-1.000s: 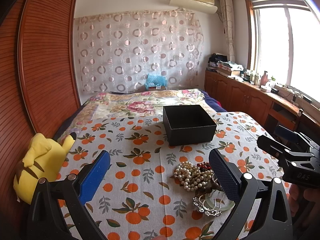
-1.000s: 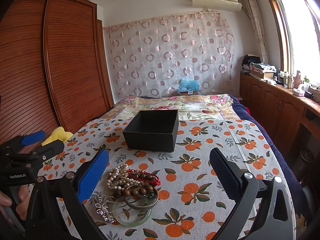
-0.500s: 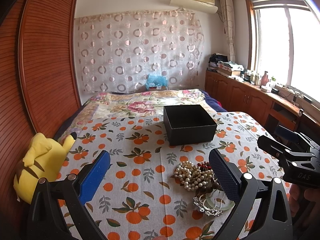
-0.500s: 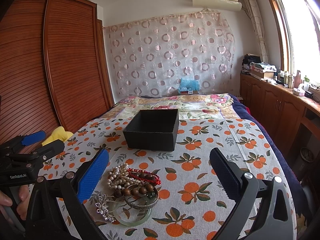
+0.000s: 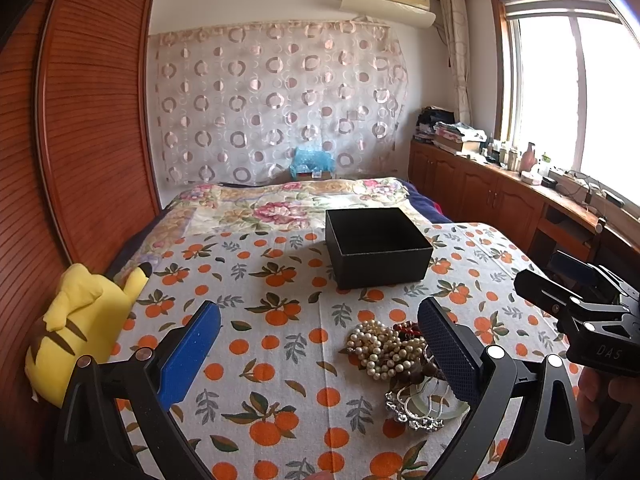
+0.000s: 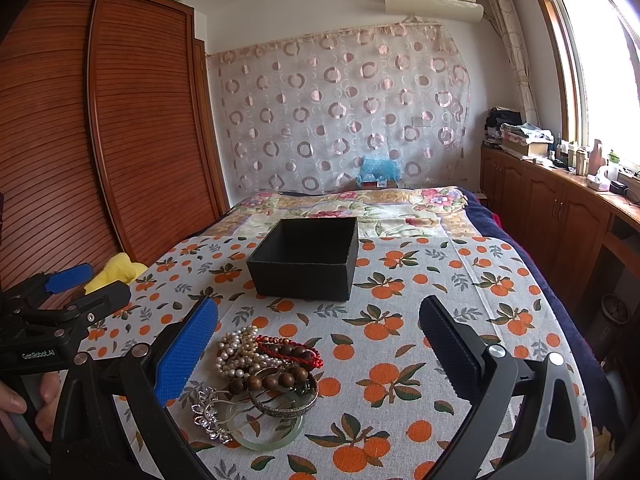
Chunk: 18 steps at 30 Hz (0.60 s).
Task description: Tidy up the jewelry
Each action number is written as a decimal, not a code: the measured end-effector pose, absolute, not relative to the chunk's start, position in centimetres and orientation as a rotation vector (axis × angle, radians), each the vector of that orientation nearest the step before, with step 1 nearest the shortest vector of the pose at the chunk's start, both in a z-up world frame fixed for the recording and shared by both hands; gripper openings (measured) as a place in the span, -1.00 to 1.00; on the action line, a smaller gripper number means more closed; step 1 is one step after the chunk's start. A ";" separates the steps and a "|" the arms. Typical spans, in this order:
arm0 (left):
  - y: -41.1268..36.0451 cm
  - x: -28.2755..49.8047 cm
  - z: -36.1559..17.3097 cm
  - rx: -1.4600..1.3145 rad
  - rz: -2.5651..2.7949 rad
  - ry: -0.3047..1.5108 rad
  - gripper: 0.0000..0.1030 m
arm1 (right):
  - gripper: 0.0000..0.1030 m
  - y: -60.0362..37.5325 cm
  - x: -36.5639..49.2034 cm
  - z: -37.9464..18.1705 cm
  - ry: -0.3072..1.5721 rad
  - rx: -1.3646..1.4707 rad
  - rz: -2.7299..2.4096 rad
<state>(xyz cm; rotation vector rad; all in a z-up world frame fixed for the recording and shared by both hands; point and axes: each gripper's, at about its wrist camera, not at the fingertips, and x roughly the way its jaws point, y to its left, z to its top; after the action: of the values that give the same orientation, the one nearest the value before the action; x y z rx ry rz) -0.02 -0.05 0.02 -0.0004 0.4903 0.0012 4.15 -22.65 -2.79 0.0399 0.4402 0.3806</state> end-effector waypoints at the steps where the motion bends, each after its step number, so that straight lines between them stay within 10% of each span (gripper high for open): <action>1: -0.1 0.0 0.0 0.000 0.001 0.491 0.85 | 0.97 -22.6 4.1 -2.8 0.440 0.040 0.381; 18: -0.3 0.1 -0.2 -0.003 0.001 0.495 0.85 | 0.97 -22.5 4.0 -2.7 0.440 0.040 0.381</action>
<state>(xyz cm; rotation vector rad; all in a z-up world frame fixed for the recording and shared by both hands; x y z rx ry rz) 0.06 -0.27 -0.21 -0.0033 0.4946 0.0006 4.04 -22.52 -2.71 0.0398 0.4398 0.3814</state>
